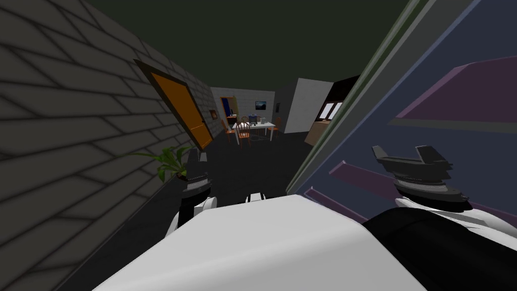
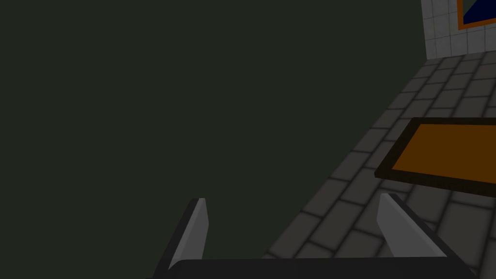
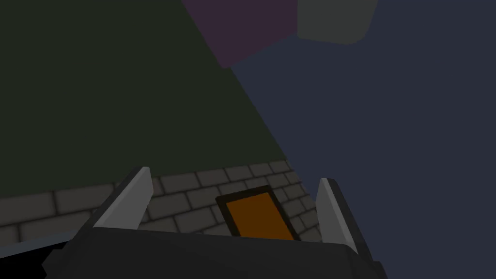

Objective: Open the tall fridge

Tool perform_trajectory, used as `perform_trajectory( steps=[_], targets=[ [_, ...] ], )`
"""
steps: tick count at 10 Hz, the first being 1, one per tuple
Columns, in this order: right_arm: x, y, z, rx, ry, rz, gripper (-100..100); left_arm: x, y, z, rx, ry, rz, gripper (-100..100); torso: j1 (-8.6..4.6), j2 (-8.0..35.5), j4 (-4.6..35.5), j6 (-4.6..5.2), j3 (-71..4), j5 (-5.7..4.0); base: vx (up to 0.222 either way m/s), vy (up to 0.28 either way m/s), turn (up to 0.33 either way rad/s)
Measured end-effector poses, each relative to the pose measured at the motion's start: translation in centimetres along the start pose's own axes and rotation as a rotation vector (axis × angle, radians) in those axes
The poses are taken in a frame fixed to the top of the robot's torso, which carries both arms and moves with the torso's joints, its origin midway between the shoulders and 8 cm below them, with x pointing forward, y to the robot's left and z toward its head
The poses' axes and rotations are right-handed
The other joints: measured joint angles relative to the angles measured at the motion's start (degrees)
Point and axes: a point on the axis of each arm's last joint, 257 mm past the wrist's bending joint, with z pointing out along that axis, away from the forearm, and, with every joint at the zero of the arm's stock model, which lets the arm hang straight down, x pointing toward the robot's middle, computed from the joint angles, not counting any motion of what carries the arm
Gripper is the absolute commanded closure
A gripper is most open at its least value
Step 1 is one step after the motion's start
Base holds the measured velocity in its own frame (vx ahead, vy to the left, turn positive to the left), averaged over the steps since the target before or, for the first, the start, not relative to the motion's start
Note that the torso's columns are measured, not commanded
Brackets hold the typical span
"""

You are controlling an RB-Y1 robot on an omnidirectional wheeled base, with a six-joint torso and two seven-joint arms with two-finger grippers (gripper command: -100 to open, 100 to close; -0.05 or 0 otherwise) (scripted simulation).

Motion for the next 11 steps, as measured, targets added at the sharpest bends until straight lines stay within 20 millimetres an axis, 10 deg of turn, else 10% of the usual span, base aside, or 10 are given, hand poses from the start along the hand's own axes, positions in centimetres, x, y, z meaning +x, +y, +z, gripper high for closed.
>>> perform_trajectory(
  steps=[11],
  targets=[
    [-8.1, -1.9, 8.1, -0.005, -0.534, 0.185, -100, 0.0, 0.0, 0.0, 0.000, 0.000, 0.000, 0, -0.14, 0.04, 0.01, 0.01, 0.03, -0.06, 0.060, -0.130, 0.028]
  ],
)
